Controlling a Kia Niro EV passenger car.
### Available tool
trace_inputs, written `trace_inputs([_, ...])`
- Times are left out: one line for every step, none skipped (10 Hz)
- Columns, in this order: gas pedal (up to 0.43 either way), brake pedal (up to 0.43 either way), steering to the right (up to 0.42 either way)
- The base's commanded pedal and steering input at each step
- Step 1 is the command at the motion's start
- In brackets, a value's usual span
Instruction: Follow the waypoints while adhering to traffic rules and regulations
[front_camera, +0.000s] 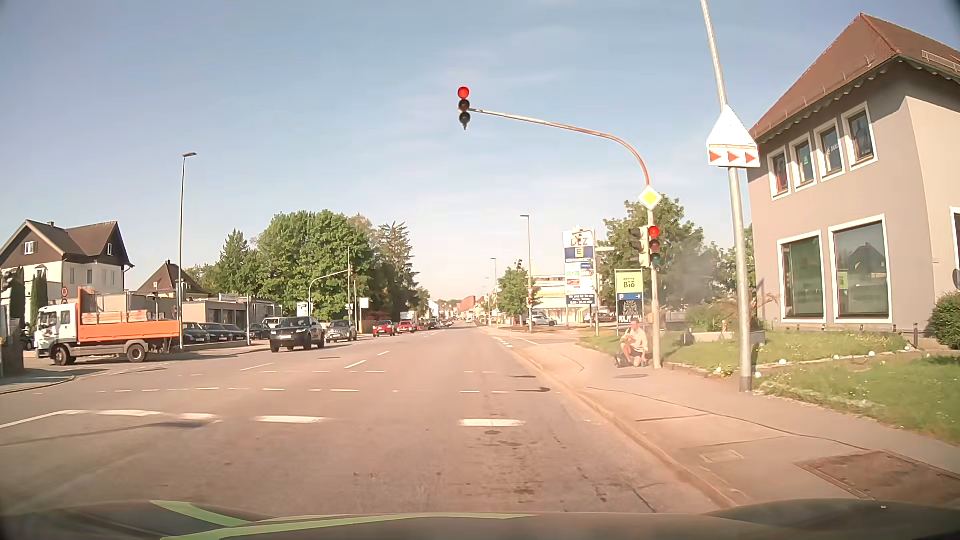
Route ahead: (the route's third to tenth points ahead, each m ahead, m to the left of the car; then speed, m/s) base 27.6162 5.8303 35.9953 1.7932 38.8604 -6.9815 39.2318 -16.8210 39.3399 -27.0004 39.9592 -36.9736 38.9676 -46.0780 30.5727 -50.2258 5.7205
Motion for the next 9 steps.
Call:
trace_inputs([0.0,0.293,-0.001])
trace_inputs([0.0,0.293,0.0])
trace_inputs([0.0,0.299,0.0])
trace_inputs([0.0,0.305,0.0])
trace_inputs([0.0,0.305,0.0])
trace_inputs([0.0,0.305,0.0])
trace_inputs([0.0,0.299,0.0])
trace_inputs([0.0,0.305,0.0])
trace_inputs([0.0,0.299,0.0])
